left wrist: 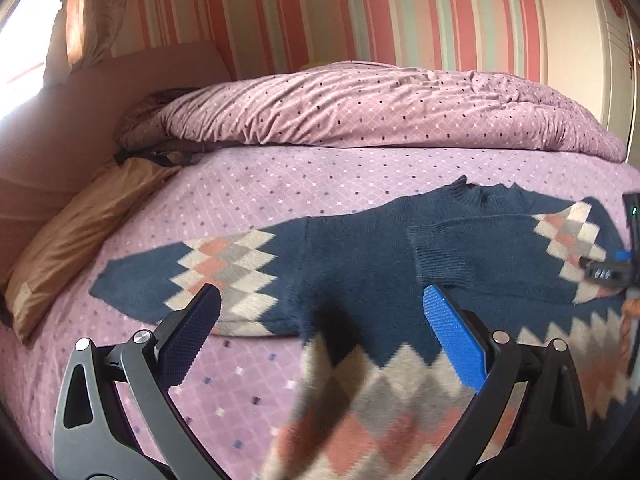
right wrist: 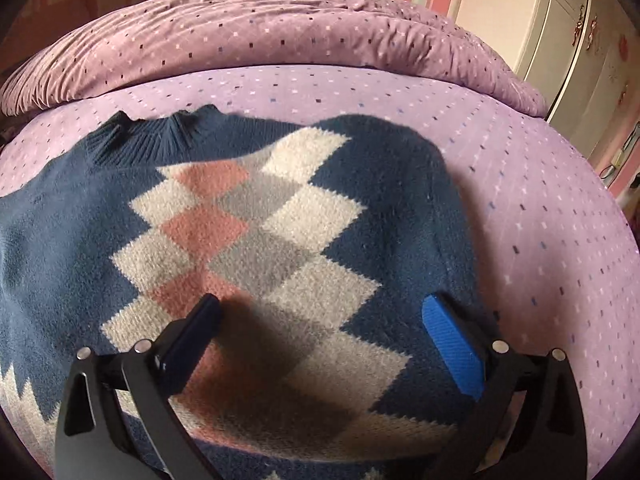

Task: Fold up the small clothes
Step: 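Carry the held sleeve across the sweater body and open the right gripper, then move the left gripper down to the cuff of the other sleeve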

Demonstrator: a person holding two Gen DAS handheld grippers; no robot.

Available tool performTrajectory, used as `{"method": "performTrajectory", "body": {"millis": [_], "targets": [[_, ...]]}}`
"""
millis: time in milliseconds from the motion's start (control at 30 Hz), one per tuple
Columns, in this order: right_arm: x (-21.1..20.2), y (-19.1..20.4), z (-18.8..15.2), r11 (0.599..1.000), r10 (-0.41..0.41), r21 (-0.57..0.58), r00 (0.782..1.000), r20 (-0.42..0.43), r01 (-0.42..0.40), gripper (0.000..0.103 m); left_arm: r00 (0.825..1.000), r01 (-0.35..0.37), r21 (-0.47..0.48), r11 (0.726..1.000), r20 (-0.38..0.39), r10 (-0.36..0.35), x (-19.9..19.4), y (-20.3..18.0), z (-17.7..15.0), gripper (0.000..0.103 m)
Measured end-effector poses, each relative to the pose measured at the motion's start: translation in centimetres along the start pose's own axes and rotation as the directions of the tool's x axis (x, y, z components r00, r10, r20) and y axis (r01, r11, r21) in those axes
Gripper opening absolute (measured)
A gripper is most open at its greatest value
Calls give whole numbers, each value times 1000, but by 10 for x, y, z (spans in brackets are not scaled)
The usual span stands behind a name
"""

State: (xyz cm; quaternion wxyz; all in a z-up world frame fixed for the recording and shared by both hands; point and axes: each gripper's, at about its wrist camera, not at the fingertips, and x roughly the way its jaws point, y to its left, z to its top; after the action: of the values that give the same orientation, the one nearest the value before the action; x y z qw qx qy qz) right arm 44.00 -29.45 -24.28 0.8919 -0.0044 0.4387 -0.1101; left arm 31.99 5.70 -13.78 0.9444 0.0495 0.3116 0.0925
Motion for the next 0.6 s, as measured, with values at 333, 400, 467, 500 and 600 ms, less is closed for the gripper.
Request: {"method": "performTrajectory", "body": {"millis": [333,400,467,500,600], "targets": [[-45,42,-17,995,83,-54,993,82,-79,101,999,-50,-49,998,11,51,14,62,1,100],[-53,51,-24,992,110,-64,991,75,-106,101,998,-64,-57,996,16,65,16,79,4,100],[-61,58,-28,988,139,-82,988,71,-133,101,998,-64,-69,996,12,65,19,97,5,100],[-63,59,-28,986,144,-91,987,73,-137,101,998,-66,-77,995,6,66,22,109,5,100],[-83,68,-31,979,166,-136,981,97,-152,101,997,-79,-80,994,-7,79,30,141,4,100]]}}
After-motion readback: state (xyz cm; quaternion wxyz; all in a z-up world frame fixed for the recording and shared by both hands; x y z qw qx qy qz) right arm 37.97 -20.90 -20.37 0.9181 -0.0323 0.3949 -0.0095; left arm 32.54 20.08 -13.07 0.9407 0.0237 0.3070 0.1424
